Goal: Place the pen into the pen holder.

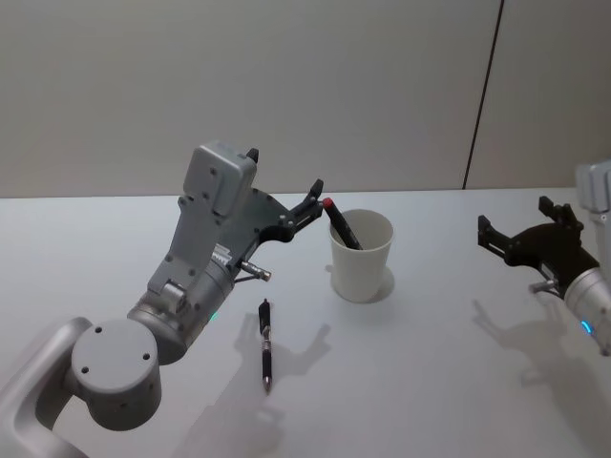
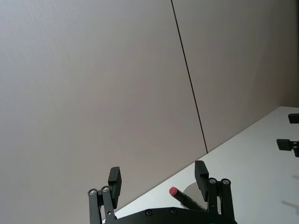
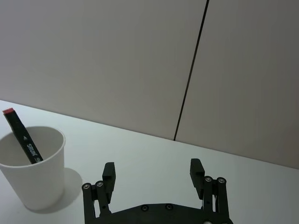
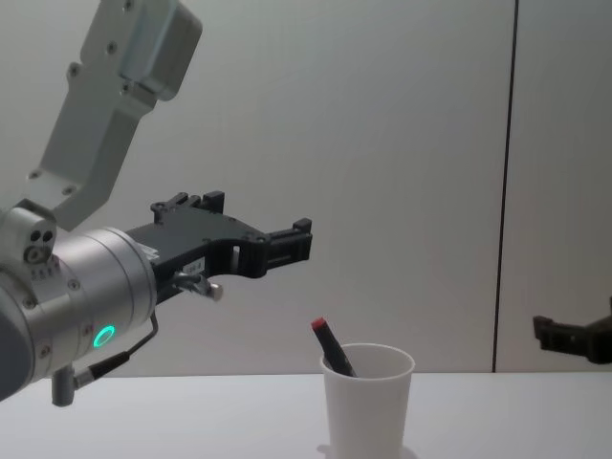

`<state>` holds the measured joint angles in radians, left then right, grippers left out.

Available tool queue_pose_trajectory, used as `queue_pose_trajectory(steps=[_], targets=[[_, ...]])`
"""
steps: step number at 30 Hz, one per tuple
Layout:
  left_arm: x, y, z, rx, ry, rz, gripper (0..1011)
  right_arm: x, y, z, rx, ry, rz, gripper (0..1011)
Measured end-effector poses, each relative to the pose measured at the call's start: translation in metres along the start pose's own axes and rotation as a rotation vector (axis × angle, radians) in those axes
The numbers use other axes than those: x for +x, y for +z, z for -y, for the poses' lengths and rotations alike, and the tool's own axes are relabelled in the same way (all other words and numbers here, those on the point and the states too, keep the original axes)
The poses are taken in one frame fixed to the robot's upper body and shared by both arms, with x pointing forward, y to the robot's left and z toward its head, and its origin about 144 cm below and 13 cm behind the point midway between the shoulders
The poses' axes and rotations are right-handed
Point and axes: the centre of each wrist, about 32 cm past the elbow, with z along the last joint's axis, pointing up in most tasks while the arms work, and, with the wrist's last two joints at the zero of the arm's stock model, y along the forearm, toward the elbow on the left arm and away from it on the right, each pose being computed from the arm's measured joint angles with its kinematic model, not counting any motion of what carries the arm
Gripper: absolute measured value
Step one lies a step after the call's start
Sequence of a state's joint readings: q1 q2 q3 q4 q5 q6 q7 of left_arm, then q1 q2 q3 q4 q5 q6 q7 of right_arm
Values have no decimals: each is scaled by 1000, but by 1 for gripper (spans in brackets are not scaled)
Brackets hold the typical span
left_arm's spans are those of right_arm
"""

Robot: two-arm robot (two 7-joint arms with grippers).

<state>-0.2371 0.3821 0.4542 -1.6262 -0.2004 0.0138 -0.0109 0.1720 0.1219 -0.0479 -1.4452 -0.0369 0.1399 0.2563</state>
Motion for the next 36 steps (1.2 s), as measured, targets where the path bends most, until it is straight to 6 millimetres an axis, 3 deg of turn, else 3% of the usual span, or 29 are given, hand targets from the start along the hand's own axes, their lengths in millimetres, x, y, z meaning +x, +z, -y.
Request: queue_pose_trajectory(steps=[15, 36], targets=[[0, 0, 0, 0, 0, 0, 1003, 18, 1, 10, -48, -27, 54, 1001], [-1, 0, -1, 3, 10, -1, 1003, 26, 2, 15, -55, -32, 85, 1001]])
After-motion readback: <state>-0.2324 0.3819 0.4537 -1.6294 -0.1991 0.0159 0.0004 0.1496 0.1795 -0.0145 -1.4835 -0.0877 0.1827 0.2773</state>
